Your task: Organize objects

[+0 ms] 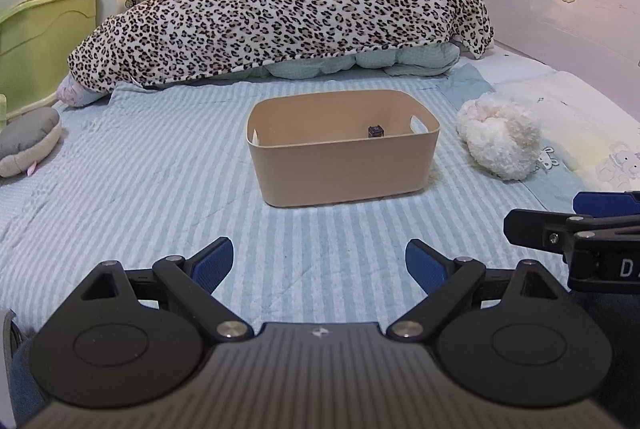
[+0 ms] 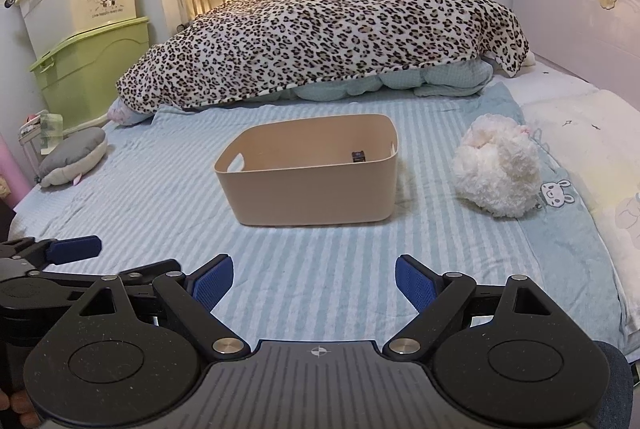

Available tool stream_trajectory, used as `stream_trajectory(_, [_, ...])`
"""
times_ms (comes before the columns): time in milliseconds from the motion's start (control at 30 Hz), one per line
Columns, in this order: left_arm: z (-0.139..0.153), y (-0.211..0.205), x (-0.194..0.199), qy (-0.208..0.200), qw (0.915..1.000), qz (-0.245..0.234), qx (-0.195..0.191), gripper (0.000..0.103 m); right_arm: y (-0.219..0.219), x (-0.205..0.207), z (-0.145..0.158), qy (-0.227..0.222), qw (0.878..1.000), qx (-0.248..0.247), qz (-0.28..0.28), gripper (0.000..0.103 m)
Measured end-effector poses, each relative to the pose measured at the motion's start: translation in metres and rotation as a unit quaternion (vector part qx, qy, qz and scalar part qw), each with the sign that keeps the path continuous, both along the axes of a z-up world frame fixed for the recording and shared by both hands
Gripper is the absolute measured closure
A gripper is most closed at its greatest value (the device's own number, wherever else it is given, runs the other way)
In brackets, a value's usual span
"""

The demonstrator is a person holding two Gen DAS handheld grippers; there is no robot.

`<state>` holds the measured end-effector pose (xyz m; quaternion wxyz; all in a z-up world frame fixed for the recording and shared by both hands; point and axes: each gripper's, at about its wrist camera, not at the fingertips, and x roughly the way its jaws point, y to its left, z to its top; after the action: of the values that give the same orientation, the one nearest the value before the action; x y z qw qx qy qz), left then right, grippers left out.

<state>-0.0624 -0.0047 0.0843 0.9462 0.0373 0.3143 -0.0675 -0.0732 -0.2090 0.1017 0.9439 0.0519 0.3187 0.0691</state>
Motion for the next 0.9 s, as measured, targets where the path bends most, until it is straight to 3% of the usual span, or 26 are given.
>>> stream_trajectory(767, [0.0003, 0.0047, -0.003, -0.001, 1.0, 0.009, 0.0, 0.01, 0.0022, -0.0057, -0.0051, 0.006, 1.0, -0.007, 0.009, 0.012])
stream_trajectory(900, [0.001, 0.0046, -0.0033, -0.003, 1.0, 0.009, -0.003, 0.01, 0.0005, -0.0058, -0.006, 0.004, 1.0, -0.007, 0.007, 0.007])
